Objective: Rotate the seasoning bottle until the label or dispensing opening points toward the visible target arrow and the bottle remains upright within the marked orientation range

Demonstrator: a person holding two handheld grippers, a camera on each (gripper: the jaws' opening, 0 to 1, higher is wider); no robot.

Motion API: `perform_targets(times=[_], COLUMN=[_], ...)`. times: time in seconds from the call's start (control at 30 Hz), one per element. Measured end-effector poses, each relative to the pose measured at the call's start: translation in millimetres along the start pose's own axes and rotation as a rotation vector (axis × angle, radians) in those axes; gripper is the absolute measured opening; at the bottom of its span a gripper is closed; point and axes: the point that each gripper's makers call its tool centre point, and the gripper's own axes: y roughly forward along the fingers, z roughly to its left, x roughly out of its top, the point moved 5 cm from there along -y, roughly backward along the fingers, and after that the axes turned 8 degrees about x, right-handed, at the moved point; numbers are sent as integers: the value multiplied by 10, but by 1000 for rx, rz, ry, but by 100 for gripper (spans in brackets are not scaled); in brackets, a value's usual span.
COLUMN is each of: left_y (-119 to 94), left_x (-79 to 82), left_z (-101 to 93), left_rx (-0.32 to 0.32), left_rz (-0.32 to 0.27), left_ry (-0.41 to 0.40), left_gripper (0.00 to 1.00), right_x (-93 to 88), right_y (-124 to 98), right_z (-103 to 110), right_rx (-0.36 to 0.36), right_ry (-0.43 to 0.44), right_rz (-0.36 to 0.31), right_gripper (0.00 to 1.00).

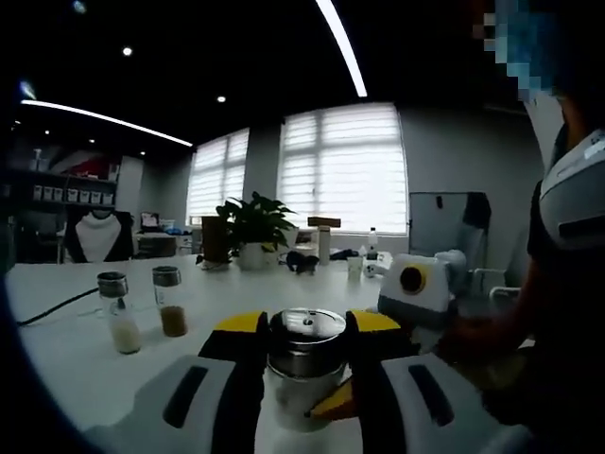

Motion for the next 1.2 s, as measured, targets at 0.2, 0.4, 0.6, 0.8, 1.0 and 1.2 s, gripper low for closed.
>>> perform_targets(times=[0.2,0.4,0.6,0.8,1.0,1.2], left_y=[13,43,30,27,-18,-15], left_x=[-40,-58,-79,-87,-95,-127], left_z=[46,16,-1,-46,-22,-40], left_rx=[103,177,238,301,372,459], left_rz=[1,14,-11,-5,-18,-35], left_ry=[-13,44,19,53,33,-6], left_gripper=[34,33,35,37,36,34], right_x=[-46,-71,-86,-92,-93,-107], right_y=[7,30,44,57,63,92], right_z=[-34,-49,-34,-44,-72,-54], right_rx=[-127,-193,-229,-261,-290,-308], right_ry=[-60,-90,-79,-58,-55,-67], right_rz=[24,27,8,-14,-20,-17], right_gripper=[30,30,30,30,30,30])
